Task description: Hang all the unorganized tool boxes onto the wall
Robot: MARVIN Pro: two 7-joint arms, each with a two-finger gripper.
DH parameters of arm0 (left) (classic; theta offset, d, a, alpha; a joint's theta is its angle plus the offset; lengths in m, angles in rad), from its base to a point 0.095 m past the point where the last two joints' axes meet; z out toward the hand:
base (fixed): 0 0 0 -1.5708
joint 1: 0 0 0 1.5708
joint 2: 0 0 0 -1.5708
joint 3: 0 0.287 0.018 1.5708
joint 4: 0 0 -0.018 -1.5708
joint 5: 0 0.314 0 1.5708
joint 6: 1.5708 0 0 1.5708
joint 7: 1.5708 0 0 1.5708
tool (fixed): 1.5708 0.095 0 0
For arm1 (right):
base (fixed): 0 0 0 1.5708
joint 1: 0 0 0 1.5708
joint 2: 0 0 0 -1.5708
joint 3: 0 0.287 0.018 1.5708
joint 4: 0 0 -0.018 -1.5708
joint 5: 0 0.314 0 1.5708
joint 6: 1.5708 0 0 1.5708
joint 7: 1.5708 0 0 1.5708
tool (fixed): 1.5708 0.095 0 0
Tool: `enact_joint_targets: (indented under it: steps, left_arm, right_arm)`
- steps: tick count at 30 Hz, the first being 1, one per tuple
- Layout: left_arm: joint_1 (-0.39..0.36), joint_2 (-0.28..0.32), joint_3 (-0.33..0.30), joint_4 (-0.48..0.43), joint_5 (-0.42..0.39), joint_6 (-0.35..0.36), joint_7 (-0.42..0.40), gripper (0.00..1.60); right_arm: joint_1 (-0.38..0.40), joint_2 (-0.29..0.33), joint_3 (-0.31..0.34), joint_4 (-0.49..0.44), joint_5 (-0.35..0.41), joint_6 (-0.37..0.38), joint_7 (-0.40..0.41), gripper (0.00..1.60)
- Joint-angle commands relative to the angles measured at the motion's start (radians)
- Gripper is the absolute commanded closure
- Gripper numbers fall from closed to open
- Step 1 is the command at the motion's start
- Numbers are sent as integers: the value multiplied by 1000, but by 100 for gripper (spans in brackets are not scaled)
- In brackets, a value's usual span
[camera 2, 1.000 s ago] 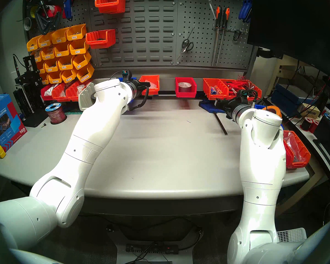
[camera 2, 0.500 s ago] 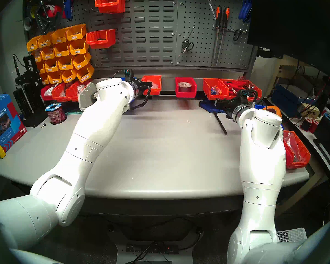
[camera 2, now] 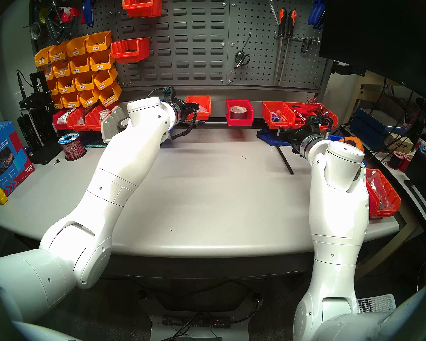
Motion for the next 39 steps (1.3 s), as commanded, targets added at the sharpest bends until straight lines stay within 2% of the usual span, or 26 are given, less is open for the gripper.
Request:
enact_joint_targets:
  steps: [1,13,39]
  left_arm:
    - [-55,-6,-3,11,7,-8,-10,160]
    - [-50,-35,-15,24,0,7,5,160]
    - [-10,-47,-43,-6,-33,11,35,160]
  right_arm:
    - [14,-2,-2,-14,1,3,-1,0]
    - [15,-4,-2,-14,-1,4,0,0]
    - [15,-7,0,-14,-7,5,4,0]
